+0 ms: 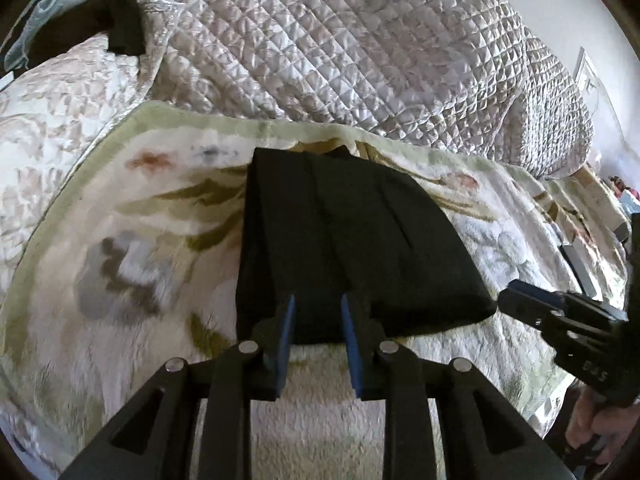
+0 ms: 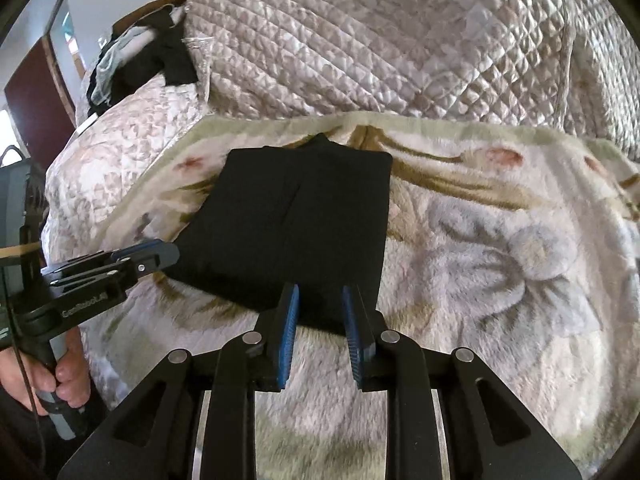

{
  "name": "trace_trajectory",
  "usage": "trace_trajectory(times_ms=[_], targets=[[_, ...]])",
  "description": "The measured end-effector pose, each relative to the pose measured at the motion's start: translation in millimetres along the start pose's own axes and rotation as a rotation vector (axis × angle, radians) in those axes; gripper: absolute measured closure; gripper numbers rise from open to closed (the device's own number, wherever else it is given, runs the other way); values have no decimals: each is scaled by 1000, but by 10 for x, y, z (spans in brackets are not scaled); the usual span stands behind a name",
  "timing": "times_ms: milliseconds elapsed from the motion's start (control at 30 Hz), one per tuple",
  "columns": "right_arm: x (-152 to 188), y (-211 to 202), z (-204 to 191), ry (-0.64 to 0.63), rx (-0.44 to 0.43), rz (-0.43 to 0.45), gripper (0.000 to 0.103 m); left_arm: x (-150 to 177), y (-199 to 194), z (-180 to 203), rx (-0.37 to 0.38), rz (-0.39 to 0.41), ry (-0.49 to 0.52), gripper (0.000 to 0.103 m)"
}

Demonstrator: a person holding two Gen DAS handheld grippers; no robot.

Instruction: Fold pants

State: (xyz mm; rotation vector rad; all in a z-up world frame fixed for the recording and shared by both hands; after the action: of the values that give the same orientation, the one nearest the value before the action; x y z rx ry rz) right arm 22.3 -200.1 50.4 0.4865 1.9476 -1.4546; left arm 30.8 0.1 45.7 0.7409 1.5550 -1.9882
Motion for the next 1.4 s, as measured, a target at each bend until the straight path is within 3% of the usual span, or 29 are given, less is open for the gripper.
trace_trajectory(times_ms=[133, 167, 600, 700, 933, 1233, 1333, 1400], targets=[[125, -79, -30, 0, 7, -2, 61, 126, 3, -9, -41, -7, -6, 71], [169, -70, -24, 4, 12, -11, 60, 153, -1, -19, -52, -5, -11, 70], [410, 163, 6, -28, 96, -86, 60, 337, 168, -115, -127, -34, 0, 60], [441, 195, -2, -42, 99, -76, 56, 353, 196, -122, -138, -33, 8, 59], [446, 218, -15, -48, 106, -65, 54, 379, 234, -47, -136, -33, 53, 45], [434, 204, 6, -31, 102, -59, 53, 364, 203, -58, -119, -30, 44, 42], [375, 120, 27, 12, 79, -31, 53, 282, 106, -69, -81, 20, 25, 42], [325, 61, 36, 18, 80, 7, 59, 219, 64, -42, -82, 58, 44, 48]])
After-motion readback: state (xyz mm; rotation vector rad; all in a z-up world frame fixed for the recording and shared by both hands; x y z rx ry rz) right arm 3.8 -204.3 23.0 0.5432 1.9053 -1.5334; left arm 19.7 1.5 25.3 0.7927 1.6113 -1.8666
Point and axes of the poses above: each gripper's, at about its wrist camera, not at the fingertips, and y roughly the way its jaws point, z to its right, x to its underside, the point moved 2 cm from there along y, roughly the way its jaws point, and after that the axes turned 4 degrees about z, right-handed, at the moved point
